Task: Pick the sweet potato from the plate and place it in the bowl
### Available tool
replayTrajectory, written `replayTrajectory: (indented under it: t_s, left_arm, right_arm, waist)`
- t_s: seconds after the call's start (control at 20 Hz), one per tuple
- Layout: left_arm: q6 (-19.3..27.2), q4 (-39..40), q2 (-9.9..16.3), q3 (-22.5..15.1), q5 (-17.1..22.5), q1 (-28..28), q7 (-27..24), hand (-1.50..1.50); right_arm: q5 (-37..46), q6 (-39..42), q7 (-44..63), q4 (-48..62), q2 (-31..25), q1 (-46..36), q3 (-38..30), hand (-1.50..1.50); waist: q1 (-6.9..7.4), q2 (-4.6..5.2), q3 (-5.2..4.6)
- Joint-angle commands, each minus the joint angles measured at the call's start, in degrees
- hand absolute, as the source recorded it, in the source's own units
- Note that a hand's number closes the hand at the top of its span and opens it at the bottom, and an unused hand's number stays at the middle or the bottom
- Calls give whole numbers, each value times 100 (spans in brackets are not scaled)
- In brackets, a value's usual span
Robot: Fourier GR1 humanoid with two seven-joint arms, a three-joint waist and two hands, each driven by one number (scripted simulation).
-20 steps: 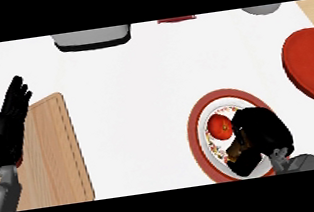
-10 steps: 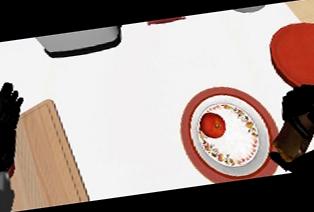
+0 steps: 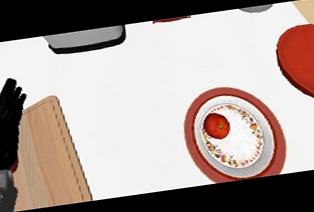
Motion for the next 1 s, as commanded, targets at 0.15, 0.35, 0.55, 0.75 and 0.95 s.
replayTrajectory:
  t_s: [0.15, 0.35, 0.55, 0.75, 0.95]
  left_arm:
    - [-74, 235, -147, -77, -246, -508, 199, 0]
    - [-247, 143, -260, 68, -193, -158, -11, 0]
    - [-258, 152, -349, -18, -280, -221, 23, 0]
    - [-306, 305, -363, 134, -304, -57, -333, 0]
    - [-482, 125, -284, 244, -190, -236, -71, 0]
  right_arm:
    - [-222, 264, -825, 2071, -193, -1000, -291, 150]
    - [-7, 315, -1252, 2984, -195, -1402, -237, 150]
    - [360, -23, -1531, 4429, -97, -2555, 172, 150]
    - [575, -153, -2555, 6056, -301, -3168, 90, 150]
    - [1076, -719, -3168, 7316, -169, -3772, 268, 150]
  waist:
    - [173, 51, 2]
    - [168, 36, 0]
    - [247, 50, 2]
    - [290, 72, 4]
    - [293, 75, 7]
